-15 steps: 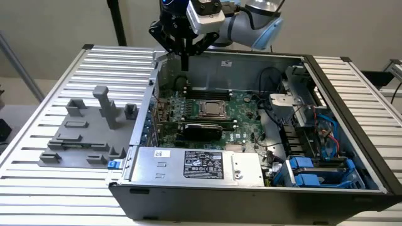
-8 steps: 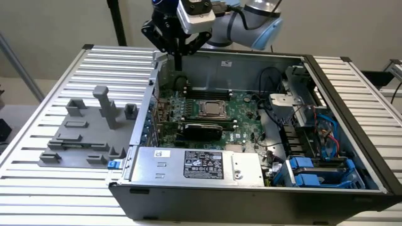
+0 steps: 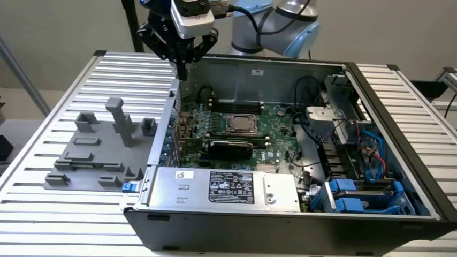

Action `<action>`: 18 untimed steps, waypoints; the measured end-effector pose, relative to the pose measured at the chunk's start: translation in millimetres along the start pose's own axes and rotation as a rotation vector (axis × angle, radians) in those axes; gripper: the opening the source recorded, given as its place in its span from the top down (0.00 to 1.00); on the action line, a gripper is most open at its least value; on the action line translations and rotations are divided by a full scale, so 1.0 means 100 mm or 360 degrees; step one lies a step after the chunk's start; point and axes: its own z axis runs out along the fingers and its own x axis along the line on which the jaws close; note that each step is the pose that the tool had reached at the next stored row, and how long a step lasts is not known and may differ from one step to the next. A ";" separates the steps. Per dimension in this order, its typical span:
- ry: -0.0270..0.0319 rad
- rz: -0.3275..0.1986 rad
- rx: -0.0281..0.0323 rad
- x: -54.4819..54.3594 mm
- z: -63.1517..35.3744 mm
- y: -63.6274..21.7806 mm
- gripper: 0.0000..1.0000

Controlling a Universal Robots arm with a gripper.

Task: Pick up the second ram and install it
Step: 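Reach for the second ram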

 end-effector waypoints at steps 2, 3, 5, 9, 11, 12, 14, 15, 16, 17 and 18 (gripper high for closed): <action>0.00000 0.0000 -0.00001 0.09 -0.001 -0.015 0.89; 0.00000 0.0000 0.00000 0.13 -0.002 -0.023 0.89; -0.00001 0.0000 -0.00001 0.22 -0.003 -0.040 0.89; -0.00001 0.0000 0.00000 0.40 -0.001 -0.078 0.89; 0.00000 0.0000 0.00000 0.49 0.001 -0.102 0.89; 0.00000 0.0000 0.00000 0.54 0.003 -0.114 0.89; -0.00001 0.0000 0.00000 0.63 0.009 -0.142 0.89; -0.00001 0.0000 0.00000 0.67 0.012 -0.157 0.89; 0.00000 0.0000 0.00001 0.72 0.015 -0.172 0.89; 0.00000 0.0000 0.00000 0.76 0.019 -0.187 0.89; 0.00000 0.0000 0.00000 0.81 0.023 -0.204 0.89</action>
